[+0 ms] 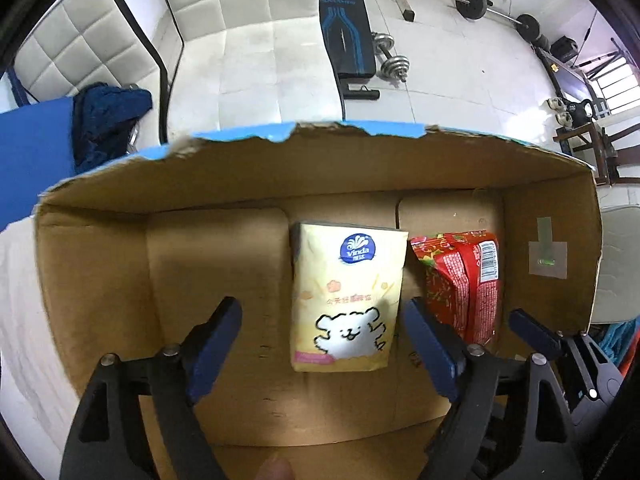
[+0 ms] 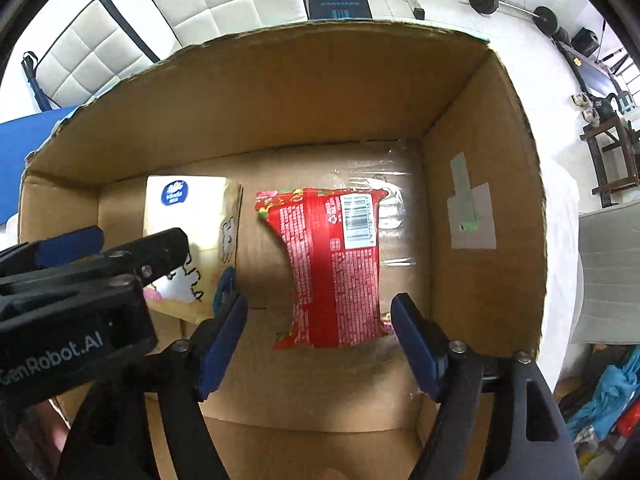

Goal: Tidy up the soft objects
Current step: 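Carry both items into the cardboard box and open both grippers to release them, then grasp the green snack bag with the left gripper while the right grasps the orange panda bag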

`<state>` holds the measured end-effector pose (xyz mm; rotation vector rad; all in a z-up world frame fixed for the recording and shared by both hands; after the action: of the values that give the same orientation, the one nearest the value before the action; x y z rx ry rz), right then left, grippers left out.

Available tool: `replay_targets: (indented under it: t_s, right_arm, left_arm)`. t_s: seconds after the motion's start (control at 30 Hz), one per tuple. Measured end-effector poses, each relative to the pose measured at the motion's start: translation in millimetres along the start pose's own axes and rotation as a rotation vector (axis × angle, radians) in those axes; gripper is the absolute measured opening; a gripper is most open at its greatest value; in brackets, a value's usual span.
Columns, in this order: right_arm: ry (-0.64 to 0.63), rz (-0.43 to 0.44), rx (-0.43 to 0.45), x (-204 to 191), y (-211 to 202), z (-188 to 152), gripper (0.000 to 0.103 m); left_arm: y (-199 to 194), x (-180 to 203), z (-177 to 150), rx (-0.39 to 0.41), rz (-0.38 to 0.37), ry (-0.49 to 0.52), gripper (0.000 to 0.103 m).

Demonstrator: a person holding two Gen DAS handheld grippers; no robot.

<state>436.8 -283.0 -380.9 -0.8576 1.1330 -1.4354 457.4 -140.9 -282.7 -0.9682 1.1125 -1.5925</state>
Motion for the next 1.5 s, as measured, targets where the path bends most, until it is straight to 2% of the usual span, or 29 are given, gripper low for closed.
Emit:
replay_targets:
  t_s: [0.03, 0.07, 0.13, 0.23, 0.3, 0.53, 0.87, 1.0, 1.17, 1.3, 1.5]
  right_arm:
    - [-0.001, -0.002, 0.0, -0.7, -3.7, -1.4, 0.078]
    - [-0.002, -0.003, 0.0, -1.0, -6.3, -3.6, 0.084]
    - [-0.001, -0.005, 0.001, -4.2, -16.1, -7.2, 0.092]
    - [-0.003, 0.004, 0.001, -7.3, -28.1, -16.1, 0.094]
    - [-0.001, 0.008, 0.009, -9.2, -38.2, -21.8, 0.102]
    - [-0.008, 0.008, 0.026, -13.1, -79.2, -46.6, 0.103]
    - [-0.016, 0.018, 0.115, -8.4, -145.4, -78.0, 0.103]
    - [-0.009, 0.066, 0.133, -1.7, -171.8, -95.5, 0.103]
    - [-0.014, 0.078, 0.144, 20.3, -192.8, -128.9, 0.103]
    - [0.045, 0.065, 0.094, 60.4, -187.6, -164.6, 0.103]
    - [0.119, -0.012, 0.021, 110.2, -147.9, -199.8, 0.103]
  left_arm:
    - [-4.0, 0.1, -1.0, 0.005, 0.002, 0.007, 0.085]
    - [-6.4, 0.2, -0.9, 0.008, -0.003, 0.009, 0.089]
    - [-18.6, 1.1, -5.7, 0.015, -0.011, -0.001, 0.09]
    - [-28.5, -1.2, -9.5, 0.033, -0.012, -0.009, 0.092]
    - [-38.4, -3.0, -15.1, 0.044, -0.013, -0.013, 0.1]
    - [-73.8, -5.7, -37.6, 0.101, 0.0, 0.002, 0.101]
    - [-133.3, -20.6, -68.8, 0.212, 0.042, -0.043, 0.101]
    - [-163.4, -20.9, -91.3, 0.263, 0.065, -0.055, 0.101]
    - [-194.4, -29.5, -126.7, 0.295, 0.1, -0.081, 0.101]
    - [-199.5, -50.4, -171.0, 0.262, 0.149, -0.147, 0.101]
    - [-149.5, -96.7, -247.4, 0.097, 0.2, -0.322, 0.101]
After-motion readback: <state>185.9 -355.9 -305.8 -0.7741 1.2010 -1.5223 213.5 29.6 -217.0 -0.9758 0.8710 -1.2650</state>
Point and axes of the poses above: each gripper's, at about its wrist camera, not at the fingertips, and y roughly the way its jaws point, x to its right, z to its top, the point moved 3 cm from there along y, roughly the way its jaws point, and after that the axes turned 15 degrees about x, right-handed, at the moved point
